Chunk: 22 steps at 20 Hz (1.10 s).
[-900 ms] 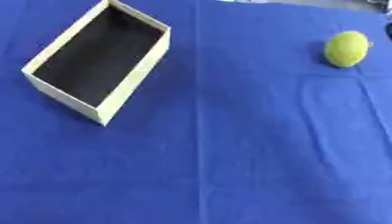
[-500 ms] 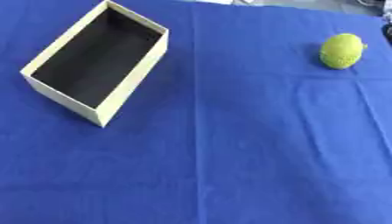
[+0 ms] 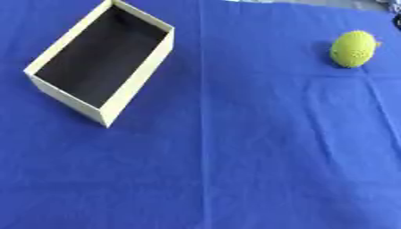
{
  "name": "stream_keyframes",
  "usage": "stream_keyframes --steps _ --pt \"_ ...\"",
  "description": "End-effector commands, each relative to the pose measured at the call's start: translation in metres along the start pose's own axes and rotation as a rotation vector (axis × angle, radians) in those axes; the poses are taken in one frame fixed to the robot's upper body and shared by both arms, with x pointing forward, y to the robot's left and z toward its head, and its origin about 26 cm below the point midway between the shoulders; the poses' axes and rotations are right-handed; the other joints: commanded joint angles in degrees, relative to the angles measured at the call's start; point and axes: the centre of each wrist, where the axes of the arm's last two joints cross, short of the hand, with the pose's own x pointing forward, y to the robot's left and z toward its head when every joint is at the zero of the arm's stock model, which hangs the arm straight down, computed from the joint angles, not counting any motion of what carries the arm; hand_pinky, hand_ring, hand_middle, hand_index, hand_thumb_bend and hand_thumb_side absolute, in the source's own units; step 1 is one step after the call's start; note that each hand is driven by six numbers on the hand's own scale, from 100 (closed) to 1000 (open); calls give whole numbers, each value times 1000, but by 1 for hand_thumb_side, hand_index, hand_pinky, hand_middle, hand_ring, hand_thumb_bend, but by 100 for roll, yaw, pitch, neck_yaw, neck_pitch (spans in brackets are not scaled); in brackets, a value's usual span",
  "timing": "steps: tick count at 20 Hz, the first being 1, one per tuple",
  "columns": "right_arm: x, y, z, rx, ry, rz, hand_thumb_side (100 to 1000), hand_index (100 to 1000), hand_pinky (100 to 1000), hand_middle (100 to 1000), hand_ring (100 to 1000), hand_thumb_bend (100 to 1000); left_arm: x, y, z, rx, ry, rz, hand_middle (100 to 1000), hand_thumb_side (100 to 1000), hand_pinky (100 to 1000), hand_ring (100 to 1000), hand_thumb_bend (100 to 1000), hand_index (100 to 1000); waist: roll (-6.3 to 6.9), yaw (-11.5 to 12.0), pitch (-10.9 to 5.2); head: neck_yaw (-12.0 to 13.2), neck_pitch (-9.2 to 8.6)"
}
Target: Pick up objects on the table and place them in the box.
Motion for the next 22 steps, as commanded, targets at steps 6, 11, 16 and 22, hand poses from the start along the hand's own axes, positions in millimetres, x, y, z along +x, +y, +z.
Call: stream_keyframes --steps 6,11,16,22 --pt "-5 -16 -13 217 17 280 574 864 812 776 835 100 5 4 -12 -18 -55 -16 552 302 745 523 329 558 65 24 -170 11 19" --pt "-15 -8 -3 373 90 400 657 922 857 851 904 100 6 4 -17 -21 -81 -16 564 283 737 537 360 577 105 79 -183 -35 1" --pt "-42 -4 2 477 205 449 617 911 850 843 898 100 8 4 -27 -10 -117 -10 568 259 732 543 386 585 173 112 -198 -93 -15" --pt "-71 -10 8 573 294 468 566 911 857 845 905 155 11 0 -38 -14 -158 9 570 235 723 548 417 592 203 94 -198 -75 -24"
